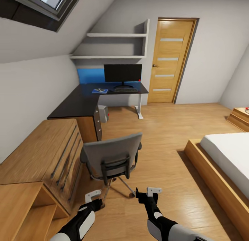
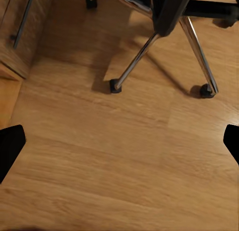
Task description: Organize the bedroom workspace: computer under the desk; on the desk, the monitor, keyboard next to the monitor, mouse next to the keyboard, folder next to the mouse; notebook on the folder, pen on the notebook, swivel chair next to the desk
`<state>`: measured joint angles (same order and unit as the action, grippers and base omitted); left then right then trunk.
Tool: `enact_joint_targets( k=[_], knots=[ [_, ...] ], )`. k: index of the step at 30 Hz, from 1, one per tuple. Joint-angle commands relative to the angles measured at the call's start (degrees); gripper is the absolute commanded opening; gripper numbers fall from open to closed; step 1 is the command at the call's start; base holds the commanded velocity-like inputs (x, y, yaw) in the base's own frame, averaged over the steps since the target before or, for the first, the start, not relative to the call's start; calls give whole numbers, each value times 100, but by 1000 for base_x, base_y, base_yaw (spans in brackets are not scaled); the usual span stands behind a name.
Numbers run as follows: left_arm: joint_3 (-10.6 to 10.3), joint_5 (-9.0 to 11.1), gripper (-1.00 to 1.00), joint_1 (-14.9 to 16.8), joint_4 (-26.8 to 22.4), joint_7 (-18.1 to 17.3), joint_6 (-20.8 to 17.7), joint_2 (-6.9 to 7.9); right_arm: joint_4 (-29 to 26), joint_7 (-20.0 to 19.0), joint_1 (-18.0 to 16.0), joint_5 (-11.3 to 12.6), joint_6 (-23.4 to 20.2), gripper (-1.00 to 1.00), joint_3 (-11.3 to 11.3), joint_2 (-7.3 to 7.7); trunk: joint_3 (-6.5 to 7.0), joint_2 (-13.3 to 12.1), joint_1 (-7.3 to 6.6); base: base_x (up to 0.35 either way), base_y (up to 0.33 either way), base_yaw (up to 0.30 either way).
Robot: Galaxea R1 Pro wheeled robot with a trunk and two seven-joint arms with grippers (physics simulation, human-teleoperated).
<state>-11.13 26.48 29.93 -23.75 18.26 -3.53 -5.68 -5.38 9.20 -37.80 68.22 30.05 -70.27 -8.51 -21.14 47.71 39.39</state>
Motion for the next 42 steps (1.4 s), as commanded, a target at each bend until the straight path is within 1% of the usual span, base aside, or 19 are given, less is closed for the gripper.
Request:
enact_joint_targets(
  k=[1, 8, 11, 19, 35, 42],
  knots=[
    [-48, 32, 100, 4, -8, 49, -26, 5, -7, 52, -2, 3, 8, 100, -50, 2, -29, 47, 23, 0, 0, 247],
    [-56, 32, 100, 4, 6, 48, -25, -3, -7, 49, 0, -11, 12, 100, -44, 8, -180, 328, 177, 0, 0, 238],
    [-65, 32, 100, 4, 61, 48, -22, -11, -7, 43, 3, -16, 16, 100, -41, 16, -238, 448, 243, 0, 0, 89],
    [-70, 32, 100, 4, 106, 46, -16, -23, -6, 22, 33, -27, 18, 100, -39, 47, -385, 769, 419, 0, 0, 21],
    [-73, 32, 100, 4, 117, 46, -22, -33, -7, 20, 36, -29, 27, 100, -40, 41, -679, 1411, 770, 0, 0, 0],
    [-80, 27, 100, 4, 228, 46, -18, -37, 0, 20, 36, -28, 27, 100, -37, 42, -805, 1691, 924, 0, 0, 0]
  ],
)
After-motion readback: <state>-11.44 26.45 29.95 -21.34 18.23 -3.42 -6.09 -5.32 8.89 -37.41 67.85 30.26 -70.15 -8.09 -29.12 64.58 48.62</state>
